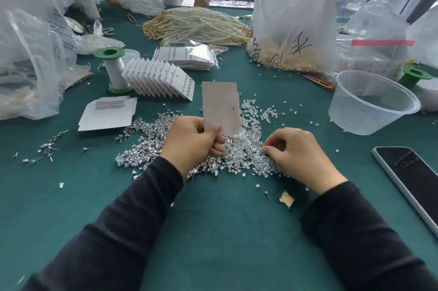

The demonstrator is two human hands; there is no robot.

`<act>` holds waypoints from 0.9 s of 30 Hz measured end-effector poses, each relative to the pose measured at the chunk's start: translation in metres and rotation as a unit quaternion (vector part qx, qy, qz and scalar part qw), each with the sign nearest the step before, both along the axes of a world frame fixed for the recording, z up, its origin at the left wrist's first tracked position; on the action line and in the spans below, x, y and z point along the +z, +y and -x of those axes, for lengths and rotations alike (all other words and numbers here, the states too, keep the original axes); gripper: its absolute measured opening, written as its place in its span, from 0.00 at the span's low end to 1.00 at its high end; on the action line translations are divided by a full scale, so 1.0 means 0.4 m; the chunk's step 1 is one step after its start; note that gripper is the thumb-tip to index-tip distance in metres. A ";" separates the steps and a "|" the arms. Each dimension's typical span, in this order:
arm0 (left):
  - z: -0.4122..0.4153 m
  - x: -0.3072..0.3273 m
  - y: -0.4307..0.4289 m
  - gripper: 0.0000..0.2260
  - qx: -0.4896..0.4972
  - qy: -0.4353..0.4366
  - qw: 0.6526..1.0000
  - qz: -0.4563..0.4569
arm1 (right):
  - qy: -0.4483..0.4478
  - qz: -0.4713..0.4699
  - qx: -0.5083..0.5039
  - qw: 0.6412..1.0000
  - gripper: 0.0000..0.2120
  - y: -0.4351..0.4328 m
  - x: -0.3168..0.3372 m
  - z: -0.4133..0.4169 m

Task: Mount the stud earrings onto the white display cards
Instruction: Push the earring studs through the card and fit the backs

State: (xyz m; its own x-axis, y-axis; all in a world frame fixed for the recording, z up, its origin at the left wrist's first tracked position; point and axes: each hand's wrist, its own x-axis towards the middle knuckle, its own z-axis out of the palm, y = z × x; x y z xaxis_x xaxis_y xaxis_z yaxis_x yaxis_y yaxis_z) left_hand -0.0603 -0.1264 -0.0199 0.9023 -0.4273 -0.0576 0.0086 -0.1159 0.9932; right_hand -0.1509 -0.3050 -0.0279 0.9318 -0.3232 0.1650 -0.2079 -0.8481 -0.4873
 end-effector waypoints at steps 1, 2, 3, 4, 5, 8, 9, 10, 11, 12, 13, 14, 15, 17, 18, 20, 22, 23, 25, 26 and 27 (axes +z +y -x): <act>0.001 0.000 -0.001 0.09 -0.002 0.004 1.000 0.004 | -0.001 -0.023 -0.005 1.000 0.03 -0.003 0.001 0.000; 0.002 0.001 -0.002 0.09 -0.004 0.009 1.000 0.007 | -0.012 -0.051 -0.012 0.999 0.03 -0.007 0.002 0.001; 0.002 0.002 -0.001 0.09 -0.006 0.011 1.000 0.009 | -0.030 -0.076 -0.021 0.996 0.04 -0.012 0.004 0.000; 0.002 0.003 0.000 0.09 -0.007 0.014 1.000 0.010 | -0.049 -0.086 -0.032 0.995 0.05 -0.018 0.005 -0.002; 0.002 0.004 0.001 0.09 -0.007 0.016 1.000 0.010 | -0.058 -0.082 -0.042 0.994 0.06 -0.023 0.005 -0.004; 0.002 0.006 0.002 0.09 -0.011 0.019 1.000 0.007 | -0.036 -0.054 -0.046 0.997 0.05 -0.027 0.002 -0.007; 0.002 0.007 0.001 0.09 -0.014 0.018 1.000 0.004 | -0.024 -0.043 -0.041 0.998 0.04 -0.025 -0.001 -0.008; 0.004 0.008 0.000 0.09 -0.019 0.017 1.000 0.001 | -0.016 -0.032 -0.035 0.999 0.04 -0.023 -0.003 -0.008; 0.005 0.009 -0.002 0.09 -0.024 0.017 1.000 -0.001 | -0.014 -0.024 -0.029 0.999 0.04 -0.021 -0.004 -0.009; 0.007 0.011 -0.003 0.09 -0.029 0.018 0.999 -0.003 | -0.017 -0.019 -0.023 0.999 0.04 -0.019 -0.006 -0.010; 0.010 0.012 -0.005 0.09 -0.031 0.018 0.999 -0.004 | -0.021 -0.016 -0.018 0.999 0.04 -0.018 -0.006 -0.012; 0.012 0.012 -0.006 0.09 -0.032 0.019 0.999 -0.006 | -0.023 -0.013 -0.013 1.000 0.04 -0.017 -0.005 -0.012; 0.015 0.012 -0.007 0.10 -0.033 0.022 0.999 -0.006 | -0.026 -0.011 -0.011 1.000 0.04 -0.015 -0.004 -0.012; 0.020 0.013 -0.010 0.10 -0.033 0.027 0.999 -0.008 | -0.045 -0.031 -0.024 0.998 0.04 -0.014 0.000 -0.010; 0.021 0.013 -0.011 0.10 -0.032 0.029 0.999 -0.009 | -0.060 -0.052 -0.037 0.996 0.04 -0.014 0.004 -0.008; 0.022 0.014 -0.012 0.09 -0.026 0.036 0.999 -0.008 | -0.088 -0.112 -0.049 0.989 0.05 -0.009 0.014 -0.004; 0.022 0.015 -0.012 0.09 -0.020 0.040 0.999 -0.006 | -0.107 -0.167 -0.039 0.979 0.06 0.009 0.026 0.001; 0.022 0.014 -0.012 0.10 -0.016 0.039 0.999 -0.006 | -0.118 -0.184 -0.032 0.975 0.06 0.023 0.031 0.002; 0.022 0.012 -0.015 0.10 -0.012 0.034 0.999 -0.008 | -0.148 -0.206 -0.015 0.967 0.06 0.058 0.038 0.002; 0.023 0.010 -0.016 0.09 -0.012 0.032 0.999 -0.009 | -0.165 -0.210 -0.006 0.964 0.06 0.078 0.039 0.001; 0.025 0.008 -0.019 0.09 -0.012 0.030 0.999 -0.010 | -0.181 -0.203 0.002 0.962 0.05 0.097 0.039 -0.001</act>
State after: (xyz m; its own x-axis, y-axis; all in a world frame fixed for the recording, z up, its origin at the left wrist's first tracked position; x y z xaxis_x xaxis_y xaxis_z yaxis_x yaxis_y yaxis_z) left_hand -0.0702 -0.1339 -0.0166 0.8862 -0.4474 -0.1202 0.0647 -0.1375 0.9884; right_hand -0.1506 -0.2662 -0.0121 0.8379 -0.4268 0.3403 0.0411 -0.5724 -0.8189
